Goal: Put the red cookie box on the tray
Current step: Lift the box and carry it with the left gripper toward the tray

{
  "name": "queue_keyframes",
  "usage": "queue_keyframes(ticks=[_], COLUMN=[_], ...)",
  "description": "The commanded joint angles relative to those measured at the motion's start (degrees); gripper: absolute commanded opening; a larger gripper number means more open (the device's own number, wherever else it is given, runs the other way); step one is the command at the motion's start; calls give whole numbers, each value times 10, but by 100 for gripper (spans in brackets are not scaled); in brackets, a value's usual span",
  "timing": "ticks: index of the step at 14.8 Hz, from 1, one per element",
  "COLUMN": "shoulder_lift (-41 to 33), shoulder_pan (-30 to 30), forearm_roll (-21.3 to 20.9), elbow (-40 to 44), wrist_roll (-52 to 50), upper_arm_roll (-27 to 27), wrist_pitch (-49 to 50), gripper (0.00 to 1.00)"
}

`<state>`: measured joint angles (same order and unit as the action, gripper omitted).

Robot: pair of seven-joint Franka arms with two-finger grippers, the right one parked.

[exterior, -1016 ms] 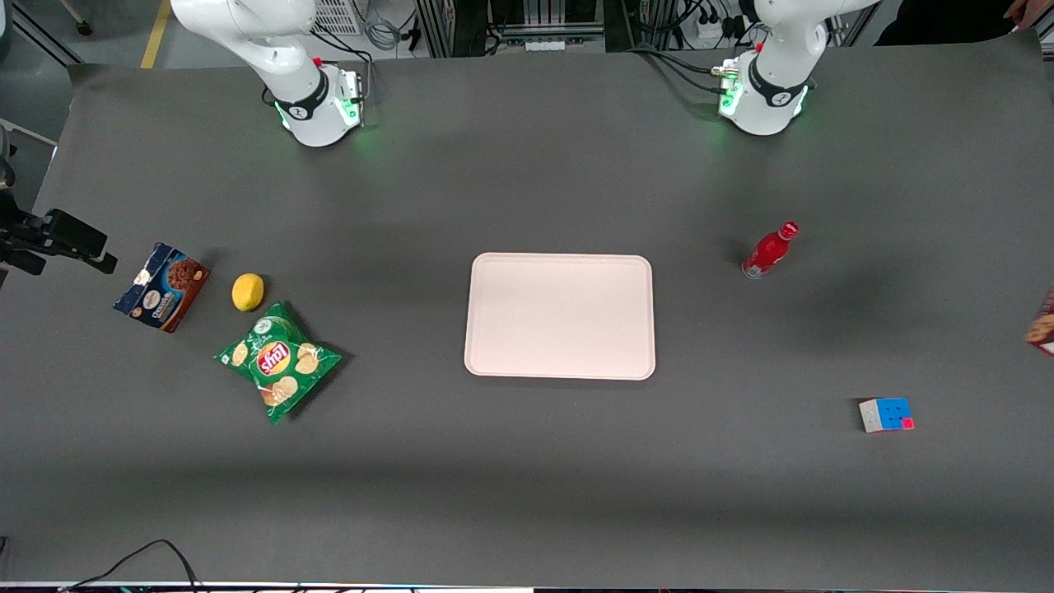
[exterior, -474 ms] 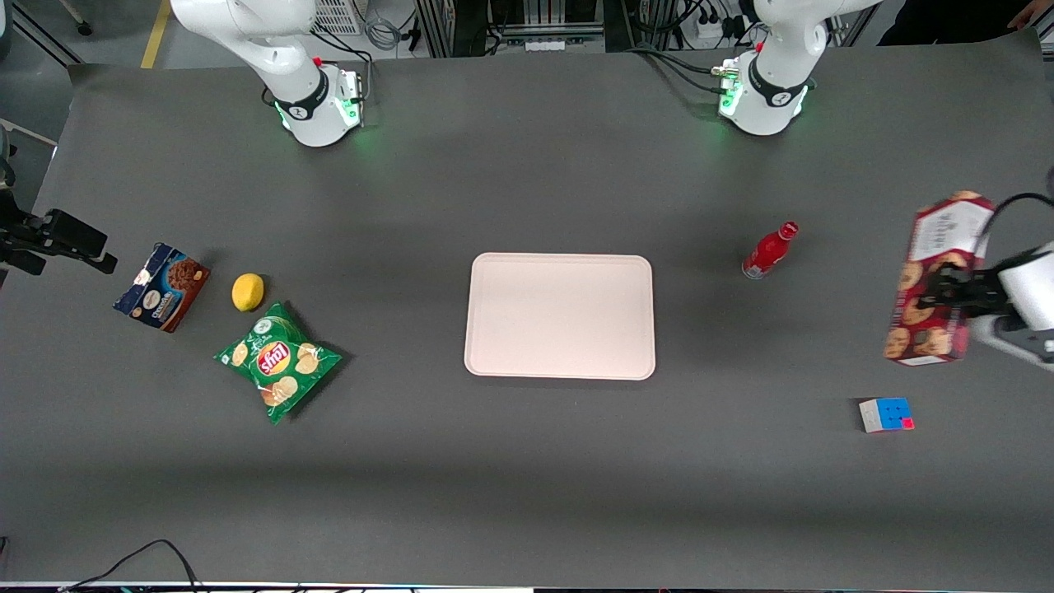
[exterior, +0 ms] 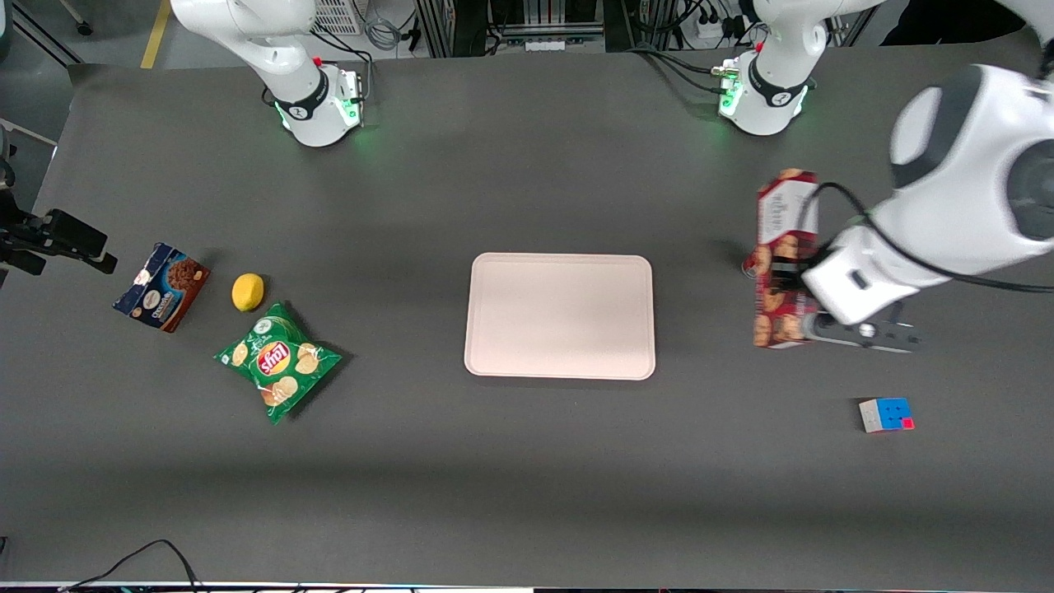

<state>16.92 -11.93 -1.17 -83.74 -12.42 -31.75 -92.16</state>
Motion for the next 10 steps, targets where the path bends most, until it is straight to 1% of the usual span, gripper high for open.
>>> queue_keyframes(ticks=[1,2,4,5,6,8,9,10], shoulder_lift=[5,7,17,28,42,82,97,111], shoulder_pan=[11,19,31,44,59,82,89,89], forearm_roll=[-23,-39,-50,-65,-93,-142,-158,-161], elbow=[-45,-67,-109,-124,-132,-132,-133,-136], wrist_roll=[-115,-133,-166,-187,-212,-278,-294,-299], upper_arm_roll=[-49,-58,-67,-67,-68,-72,-73,-74], wrist_pitch=[-68,-98,-170,-200,-225,-241,-258,-272], gripper=[7,7,8,8,9,9,9,9])
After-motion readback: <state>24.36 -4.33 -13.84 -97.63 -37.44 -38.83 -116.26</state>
